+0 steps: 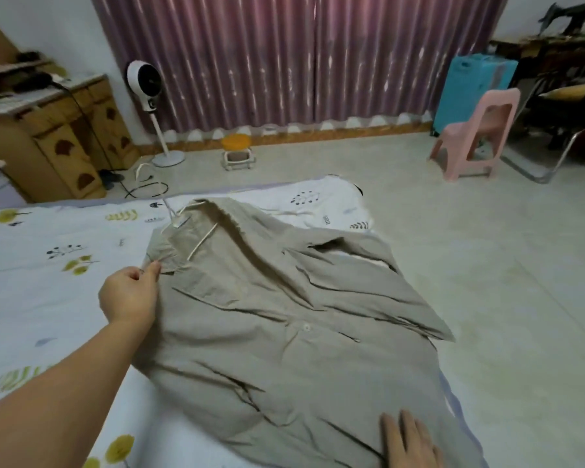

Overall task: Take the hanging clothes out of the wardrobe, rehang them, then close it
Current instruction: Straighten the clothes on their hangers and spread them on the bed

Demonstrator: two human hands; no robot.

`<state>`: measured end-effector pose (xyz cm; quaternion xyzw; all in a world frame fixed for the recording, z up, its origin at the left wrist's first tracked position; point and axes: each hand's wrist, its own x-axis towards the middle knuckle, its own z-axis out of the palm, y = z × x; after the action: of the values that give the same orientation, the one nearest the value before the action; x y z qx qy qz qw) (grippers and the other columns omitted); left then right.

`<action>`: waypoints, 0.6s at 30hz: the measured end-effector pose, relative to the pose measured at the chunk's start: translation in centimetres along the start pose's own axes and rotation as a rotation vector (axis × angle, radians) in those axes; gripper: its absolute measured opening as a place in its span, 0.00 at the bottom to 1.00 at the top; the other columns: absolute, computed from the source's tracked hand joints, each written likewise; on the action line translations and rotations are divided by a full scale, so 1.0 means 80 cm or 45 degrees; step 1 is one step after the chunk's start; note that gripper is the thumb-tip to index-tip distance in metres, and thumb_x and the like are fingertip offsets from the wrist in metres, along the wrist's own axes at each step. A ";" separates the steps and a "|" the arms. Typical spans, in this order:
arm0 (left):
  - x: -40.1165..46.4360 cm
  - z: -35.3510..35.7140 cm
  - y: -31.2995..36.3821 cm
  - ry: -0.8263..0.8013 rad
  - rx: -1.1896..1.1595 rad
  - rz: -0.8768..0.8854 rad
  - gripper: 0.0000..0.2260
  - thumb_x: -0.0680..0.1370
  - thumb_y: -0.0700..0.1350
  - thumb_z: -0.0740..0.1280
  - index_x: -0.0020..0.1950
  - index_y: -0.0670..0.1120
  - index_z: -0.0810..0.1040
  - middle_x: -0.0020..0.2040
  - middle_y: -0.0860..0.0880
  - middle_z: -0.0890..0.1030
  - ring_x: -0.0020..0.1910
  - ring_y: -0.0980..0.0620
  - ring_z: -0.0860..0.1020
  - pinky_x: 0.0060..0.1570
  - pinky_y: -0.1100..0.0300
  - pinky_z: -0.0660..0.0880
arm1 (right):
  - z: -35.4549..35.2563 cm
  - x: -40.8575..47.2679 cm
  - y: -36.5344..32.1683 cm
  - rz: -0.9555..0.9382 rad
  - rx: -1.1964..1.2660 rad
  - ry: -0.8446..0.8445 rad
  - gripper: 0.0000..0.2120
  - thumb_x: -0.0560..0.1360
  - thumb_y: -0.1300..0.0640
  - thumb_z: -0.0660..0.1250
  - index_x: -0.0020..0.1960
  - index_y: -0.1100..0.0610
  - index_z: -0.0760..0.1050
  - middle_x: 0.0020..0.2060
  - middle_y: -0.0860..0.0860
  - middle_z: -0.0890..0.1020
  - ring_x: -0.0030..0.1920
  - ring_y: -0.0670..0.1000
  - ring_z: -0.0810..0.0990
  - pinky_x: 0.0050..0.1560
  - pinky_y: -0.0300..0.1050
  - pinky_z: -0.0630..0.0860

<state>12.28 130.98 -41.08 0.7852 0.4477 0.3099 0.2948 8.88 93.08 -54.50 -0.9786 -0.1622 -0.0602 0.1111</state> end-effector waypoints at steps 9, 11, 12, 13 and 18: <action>0.006 0.041 -0.156 -0.232 0.307 -0.318 0.10 0.78 0.41 0.60 0.49 0.33 0.73 0.47 0.31 0.77 0.48 0.34 0.74 0.48 0.49 0.69 | 0.033 0.050 0.033 0.106 -0.066 -0.318 0.15 0.63 0.44 0.59 0.32 0.52 0.79 0.30 0.54 0.80 0.30 0.59 0.81 0.25 0.50 0.75; -0.004 0.044 -0.172 -0.359 0.368 -0.434 0.12 0.76 0.35 0.60 0.59 0.33 0.68 0.55 0.30 0.74 0.55 0.32 0.73 0.54 0.48 0.68 | 0.019 0.062 0.030 0.141 -0.059 -0.339 0.06 0.66 0.53 0.68 0.33 0.54 0.77 0.32 0.56 0.81 0.33 0.61 0.82 0.28 0.52 0.75; -0.010 0.045 -0.178 -0.375 0.376 -0.445 0.14 0.75 0.33 0.59 0.60 0.34 0.67 0.55 0.30 0.74 0.54 0.33 0.72 0.53 0.48 0.67 | 0.015 0.070 0.030 0.151 -0.074 -0.333 0.06 0.69 0.57 0.71 0.35 0.54 0.76 0.35 0.57 0.82 0.37 0.61 0.82 0.32 0.52 0.75; -0.015 0.047 -0.182 -0.351 0.371 -0.426 0.14 0.75 0.32 0.58 0.61 0.35 0.66 0.54 0.30 0.74 0.52 0.34 0.73 0.50 0.49 0.66 | 0.004 0.080 0.027 0.177 -0.056 -0.356 0.08 0.69 0.57 0.72 0.37 0.53 0.73 0.38 0.56 0.82 0.41 0.60 0.82 0.34 0.50 0.74; -0.030 0.052 -0.192 -0.203 0.333 -0.224 0.12 0.73 0.29 0.58 0.56 0.36 0.70 0.54 0.34 0.74 0.49 0.37 0.71 0.48 0.50 0.67 | -0.033 0.116 0.014 0.102 -0.009 -0.088 0.15 0.60 0.68 0.76 0.44 0.60 0.77 0.37 0.58 0.79 0.40 0.63 0.78 0.38 0.52 0.74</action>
<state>6.41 134.58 -55.60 0.7968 0.5264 0.1587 0.2507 17.79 94.23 -50.70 -0.9862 -0.1265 -0.0225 0.1042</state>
